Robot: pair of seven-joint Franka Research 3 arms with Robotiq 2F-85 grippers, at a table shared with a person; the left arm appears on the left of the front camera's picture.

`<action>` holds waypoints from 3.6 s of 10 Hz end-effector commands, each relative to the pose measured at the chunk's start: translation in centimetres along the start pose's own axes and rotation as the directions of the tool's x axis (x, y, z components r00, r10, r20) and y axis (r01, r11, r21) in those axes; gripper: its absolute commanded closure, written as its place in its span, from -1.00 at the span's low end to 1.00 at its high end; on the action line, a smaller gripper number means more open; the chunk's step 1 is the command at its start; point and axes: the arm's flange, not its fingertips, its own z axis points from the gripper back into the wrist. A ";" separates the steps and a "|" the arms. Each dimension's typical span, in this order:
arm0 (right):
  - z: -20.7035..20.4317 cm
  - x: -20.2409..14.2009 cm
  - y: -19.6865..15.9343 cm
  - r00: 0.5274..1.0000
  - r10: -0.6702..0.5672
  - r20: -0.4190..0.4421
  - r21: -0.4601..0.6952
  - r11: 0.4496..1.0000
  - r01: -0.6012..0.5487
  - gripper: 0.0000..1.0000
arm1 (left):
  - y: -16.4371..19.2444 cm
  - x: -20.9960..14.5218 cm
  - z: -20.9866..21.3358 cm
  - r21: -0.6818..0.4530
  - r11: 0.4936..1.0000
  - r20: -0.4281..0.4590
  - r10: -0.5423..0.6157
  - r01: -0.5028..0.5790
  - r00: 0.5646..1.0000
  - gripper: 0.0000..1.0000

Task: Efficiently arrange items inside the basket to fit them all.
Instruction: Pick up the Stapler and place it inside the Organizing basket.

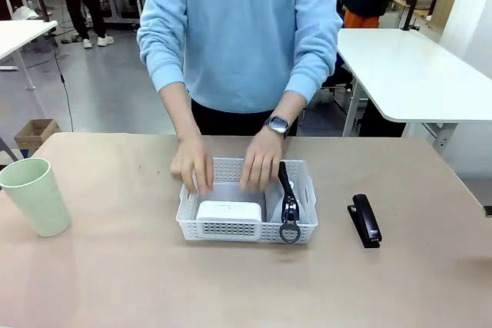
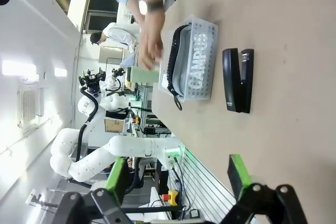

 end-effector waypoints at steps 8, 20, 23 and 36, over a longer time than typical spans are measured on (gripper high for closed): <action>-3.6 -0.8 6.6 0.996 0.088 -0.022 -0.273 0.958 -0.091 -1.00 | 0.0 0.1 -0.1 -0.024 1.000 0.010 -0.017 0.018 1.000 -1.00; -30.9 -3.6 18.6 0.959 0.014 -0.283 -0.874 0.408 -0.264 -1.00 | 0.0 0.1 -0.1 -0.024 1.000 0.010 -0.017 0.018 1.000 -1.00; -31.2 -3.6 18.4 0.973 0.017 -0.231 -0.905 0.364 -0.221 -1.00 | 0.0 0.1 -0.1 -0.024 1.000 0.010 -0.017 0.018 1.000 -1.00; -29.5 3.6 8.8 0.974 -0.034 -0.224 -0.922 0.330 -0.201 -1.00 | 0.0 0.1 -0.1 -0.024 1.000 0.010 -0.017 0.018 1.000 -1.00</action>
